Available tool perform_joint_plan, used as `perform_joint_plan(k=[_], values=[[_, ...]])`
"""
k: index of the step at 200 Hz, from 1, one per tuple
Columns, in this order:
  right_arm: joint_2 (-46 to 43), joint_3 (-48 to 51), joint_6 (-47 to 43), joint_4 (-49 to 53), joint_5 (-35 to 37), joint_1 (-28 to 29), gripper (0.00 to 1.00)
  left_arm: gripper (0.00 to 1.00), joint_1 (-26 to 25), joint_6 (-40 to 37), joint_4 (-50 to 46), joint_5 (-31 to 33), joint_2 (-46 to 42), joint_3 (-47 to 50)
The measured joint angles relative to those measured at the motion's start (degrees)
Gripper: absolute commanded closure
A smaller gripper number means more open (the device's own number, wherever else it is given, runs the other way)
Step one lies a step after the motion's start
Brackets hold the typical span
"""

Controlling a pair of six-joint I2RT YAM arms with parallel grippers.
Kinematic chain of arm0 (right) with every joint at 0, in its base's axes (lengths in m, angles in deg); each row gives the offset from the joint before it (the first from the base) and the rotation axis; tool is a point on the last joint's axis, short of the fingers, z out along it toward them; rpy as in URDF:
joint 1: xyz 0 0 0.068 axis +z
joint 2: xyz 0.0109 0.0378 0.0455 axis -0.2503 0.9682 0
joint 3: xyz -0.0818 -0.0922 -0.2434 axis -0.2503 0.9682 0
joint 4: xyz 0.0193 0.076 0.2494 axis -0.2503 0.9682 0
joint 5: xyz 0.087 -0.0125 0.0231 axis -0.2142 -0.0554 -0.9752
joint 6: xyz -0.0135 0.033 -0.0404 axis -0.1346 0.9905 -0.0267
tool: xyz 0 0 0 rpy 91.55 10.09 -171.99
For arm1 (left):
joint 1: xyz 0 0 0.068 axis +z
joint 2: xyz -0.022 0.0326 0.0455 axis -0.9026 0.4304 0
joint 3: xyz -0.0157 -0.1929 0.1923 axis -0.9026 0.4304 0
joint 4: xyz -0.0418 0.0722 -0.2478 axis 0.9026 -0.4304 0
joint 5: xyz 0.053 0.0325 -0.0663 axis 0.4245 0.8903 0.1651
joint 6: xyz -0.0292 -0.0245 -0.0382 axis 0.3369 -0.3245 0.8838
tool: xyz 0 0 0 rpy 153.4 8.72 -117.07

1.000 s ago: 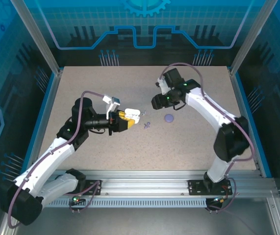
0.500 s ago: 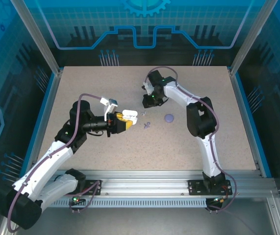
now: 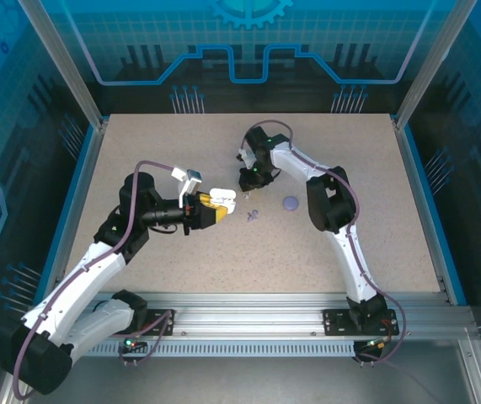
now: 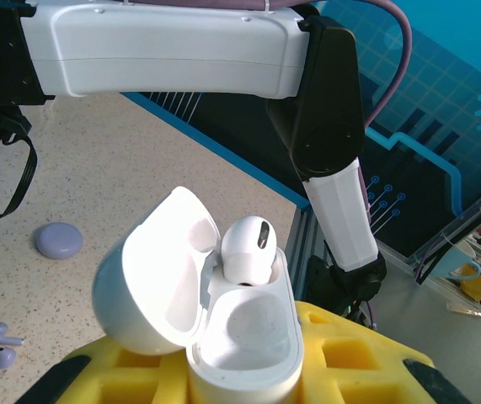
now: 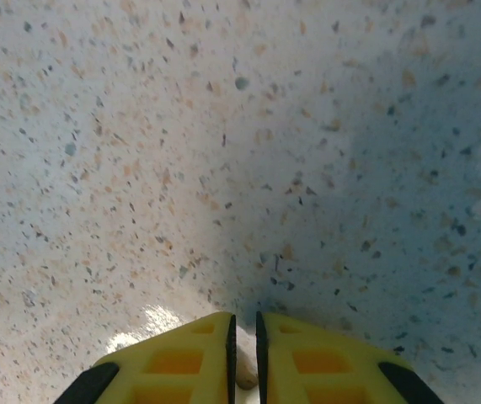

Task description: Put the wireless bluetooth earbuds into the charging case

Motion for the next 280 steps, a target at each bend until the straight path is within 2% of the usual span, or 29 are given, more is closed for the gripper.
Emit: perform_joint_plan(k=[36,143,215,243,280], values=[[-0.2,1.01,0.07,-0.35,0.9,-0.02,0.83,0.88,0.0,0.13,0.02,0.0,0.0,0.0],[-7.98,13.35,0.76,-2.58,5.62,0.74,0.82,0.88,0.0,1.51,0.52,-0.02,-0.04,0.96],[-8.9,14.51,0.76,-2.49,6.47,2.38,0.79,0.88,0.0,1.53,1.6,0.0,-0.96,1.09],[-9.25,14.64,0.98,-2.32,6.86,2.69,0.75,0.88,0.0,1.53,1.68,0.0,-1.07,1.16],[-12.02,15.32,2.05,-2.49,6.86,2.71,0.6,0.88,0.0,1.66,1.73,0.0,-1.07,1.18]])
